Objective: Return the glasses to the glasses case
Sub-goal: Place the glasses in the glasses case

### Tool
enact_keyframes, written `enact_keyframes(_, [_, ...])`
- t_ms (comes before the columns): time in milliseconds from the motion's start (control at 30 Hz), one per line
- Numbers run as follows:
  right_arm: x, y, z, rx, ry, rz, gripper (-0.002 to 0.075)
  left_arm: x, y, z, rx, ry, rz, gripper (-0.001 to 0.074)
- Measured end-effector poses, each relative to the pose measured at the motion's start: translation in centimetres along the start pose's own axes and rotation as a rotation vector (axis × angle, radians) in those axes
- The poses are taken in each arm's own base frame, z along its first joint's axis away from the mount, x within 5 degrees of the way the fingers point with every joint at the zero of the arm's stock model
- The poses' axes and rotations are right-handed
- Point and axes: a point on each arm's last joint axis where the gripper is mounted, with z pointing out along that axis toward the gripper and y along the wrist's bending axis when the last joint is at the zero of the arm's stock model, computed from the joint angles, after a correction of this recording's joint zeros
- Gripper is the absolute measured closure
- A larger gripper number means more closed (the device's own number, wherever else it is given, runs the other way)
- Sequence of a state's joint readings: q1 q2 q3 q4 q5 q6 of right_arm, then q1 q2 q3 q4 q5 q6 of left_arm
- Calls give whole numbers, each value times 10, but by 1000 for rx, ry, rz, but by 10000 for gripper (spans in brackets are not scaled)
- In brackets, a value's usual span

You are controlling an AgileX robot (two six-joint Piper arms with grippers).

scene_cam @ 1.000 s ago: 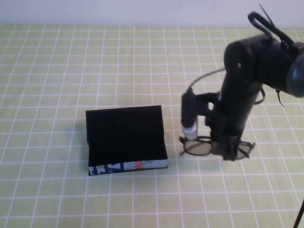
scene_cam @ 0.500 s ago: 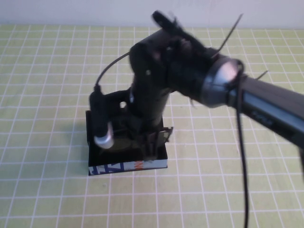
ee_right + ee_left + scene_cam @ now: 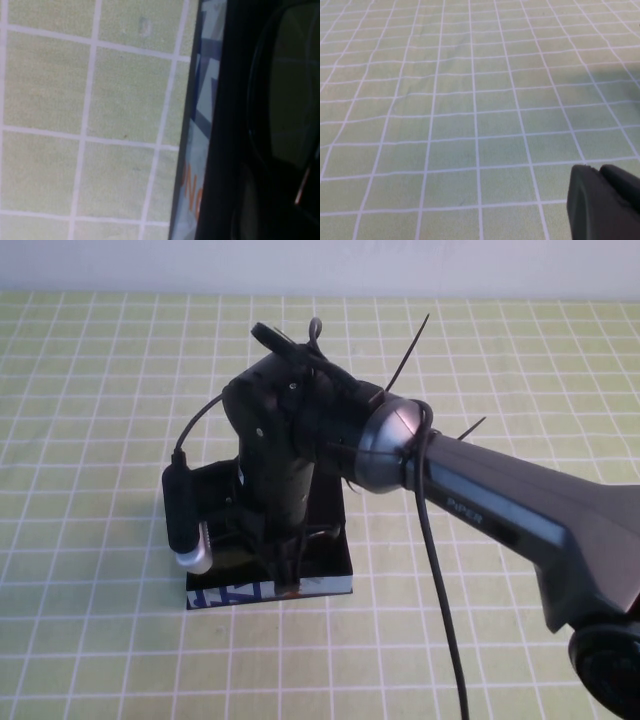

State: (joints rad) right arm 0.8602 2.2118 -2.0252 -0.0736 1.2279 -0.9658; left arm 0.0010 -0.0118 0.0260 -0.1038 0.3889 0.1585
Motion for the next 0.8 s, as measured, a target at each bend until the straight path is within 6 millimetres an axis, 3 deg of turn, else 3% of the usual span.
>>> enact_keyframes(300, [3, -2, 20, -30, 26, 52, 663, 0, 0, 0, 0, 0, 0, 737])
enact_keyframes(800, [3, -2, 23, -38, 25, 60, 652, 0, 0, 0, 0, 0, 0, 737])
